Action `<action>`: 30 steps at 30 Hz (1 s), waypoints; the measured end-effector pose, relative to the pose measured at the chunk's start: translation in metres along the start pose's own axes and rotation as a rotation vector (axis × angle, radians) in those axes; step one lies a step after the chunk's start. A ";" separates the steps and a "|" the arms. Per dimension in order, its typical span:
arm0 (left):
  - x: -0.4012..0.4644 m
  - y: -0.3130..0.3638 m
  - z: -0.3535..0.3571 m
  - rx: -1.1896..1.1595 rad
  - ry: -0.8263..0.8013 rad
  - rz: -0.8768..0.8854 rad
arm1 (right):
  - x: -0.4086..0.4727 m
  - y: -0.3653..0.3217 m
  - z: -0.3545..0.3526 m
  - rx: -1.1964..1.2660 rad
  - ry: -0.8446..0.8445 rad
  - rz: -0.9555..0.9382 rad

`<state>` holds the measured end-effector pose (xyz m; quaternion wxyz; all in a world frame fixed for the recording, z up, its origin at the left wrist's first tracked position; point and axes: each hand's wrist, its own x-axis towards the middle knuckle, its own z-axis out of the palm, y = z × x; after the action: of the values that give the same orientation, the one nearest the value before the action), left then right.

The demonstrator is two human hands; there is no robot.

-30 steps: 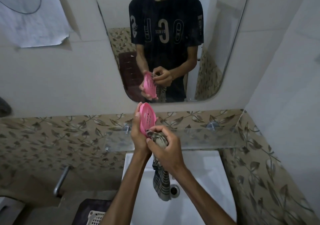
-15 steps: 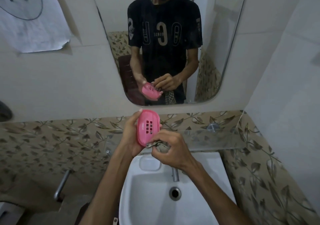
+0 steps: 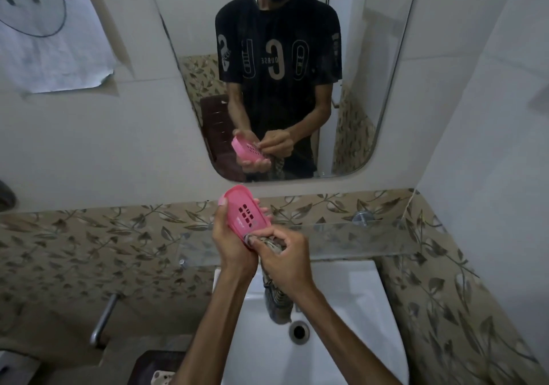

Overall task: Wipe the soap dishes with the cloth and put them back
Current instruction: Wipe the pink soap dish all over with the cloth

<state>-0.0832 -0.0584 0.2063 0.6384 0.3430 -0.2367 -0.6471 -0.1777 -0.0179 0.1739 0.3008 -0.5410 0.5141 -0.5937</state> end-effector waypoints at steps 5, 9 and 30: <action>0.002 -0.004 -0.002 0.032 -0.041 0.086 | 0.005 0.006 -0.002 0.036 0.067 0.093; 0.002 -0.008 -0.001 0.041 -0.037 0.085 | 0.000 0.001 0.005 0.046 0.002 0.057; 0.016 0.049 -0.033 -0.034 -0.313 -0.668 | 0.032 0.010 -0.051 -0.279 -0.337 -0.441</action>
<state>-0.0252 -0.0739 0.2195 0.3537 0.2875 -0.1958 -0.8683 -0.2357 -0.0356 0.1811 0.1685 -0.7666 0.4037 -0.4701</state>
